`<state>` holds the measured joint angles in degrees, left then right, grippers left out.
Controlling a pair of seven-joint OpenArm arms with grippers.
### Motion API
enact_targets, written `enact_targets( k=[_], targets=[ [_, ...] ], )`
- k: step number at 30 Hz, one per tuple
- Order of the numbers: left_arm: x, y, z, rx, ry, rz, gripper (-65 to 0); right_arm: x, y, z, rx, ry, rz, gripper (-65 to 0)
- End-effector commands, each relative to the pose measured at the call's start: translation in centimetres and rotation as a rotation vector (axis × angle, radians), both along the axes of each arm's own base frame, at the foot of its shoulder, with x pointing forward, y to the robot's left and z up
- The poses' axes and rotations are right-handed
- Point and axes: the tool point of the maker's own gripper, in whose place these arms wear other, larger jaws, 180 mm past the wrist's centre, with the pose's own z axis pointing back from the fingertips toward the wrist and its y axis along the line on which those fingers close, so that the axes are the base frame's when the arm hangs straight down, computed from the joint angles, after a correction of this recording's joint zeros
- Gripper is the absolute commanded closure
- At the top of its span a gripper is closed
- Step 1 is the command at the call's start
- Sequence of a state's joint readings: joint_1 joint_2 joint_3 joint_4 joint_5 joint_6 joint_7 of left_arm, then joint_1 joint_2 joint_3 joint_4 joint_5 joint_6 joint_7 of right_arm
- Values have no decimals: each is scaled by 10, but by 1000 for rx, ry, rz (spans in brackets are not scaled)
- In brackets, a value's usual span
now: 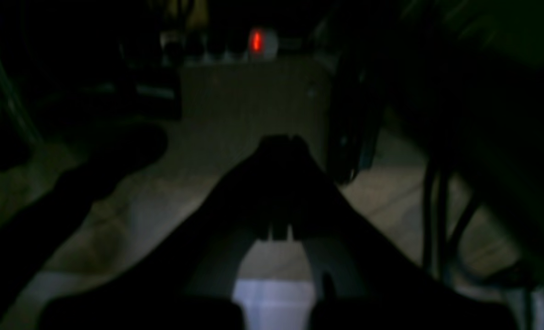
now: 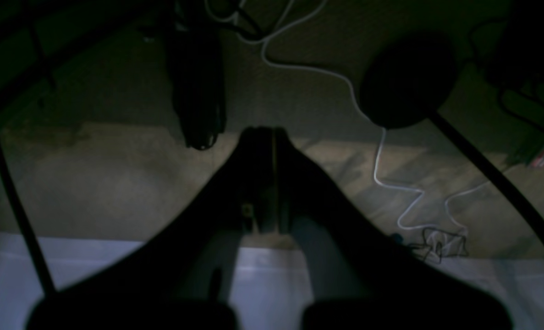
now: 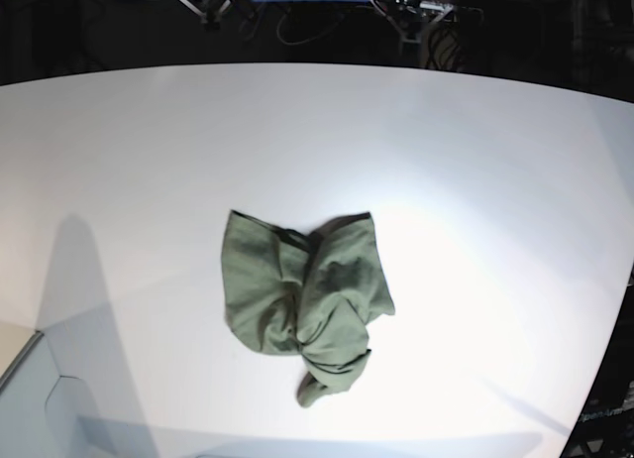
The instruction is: Layout the t-shirt on the table in an organized manner, then fold the t-shirt properly
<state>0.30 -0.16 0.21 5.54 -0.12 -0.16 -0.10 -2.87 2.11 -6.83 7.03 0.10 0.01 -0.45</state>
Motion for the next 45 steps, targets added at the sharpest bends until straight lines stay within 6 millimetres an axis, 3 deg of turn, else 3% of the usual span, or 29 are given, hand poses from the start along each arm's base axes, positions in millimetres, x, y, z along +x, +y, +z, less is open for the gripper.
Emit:
enact_targets(
  k=[1,8,45],
  targets=[
    [-5,1,0,8,11,-1,-5,-4,-4,0,-3,8,2,0],
    [2,-1,0,8,0,-2,-5,-4,-18,1,-23,6,3,0],
    [14,0,1,6,-20,-4,-5,-2,-8,0,-7,-2,-2,0]
  ],
)
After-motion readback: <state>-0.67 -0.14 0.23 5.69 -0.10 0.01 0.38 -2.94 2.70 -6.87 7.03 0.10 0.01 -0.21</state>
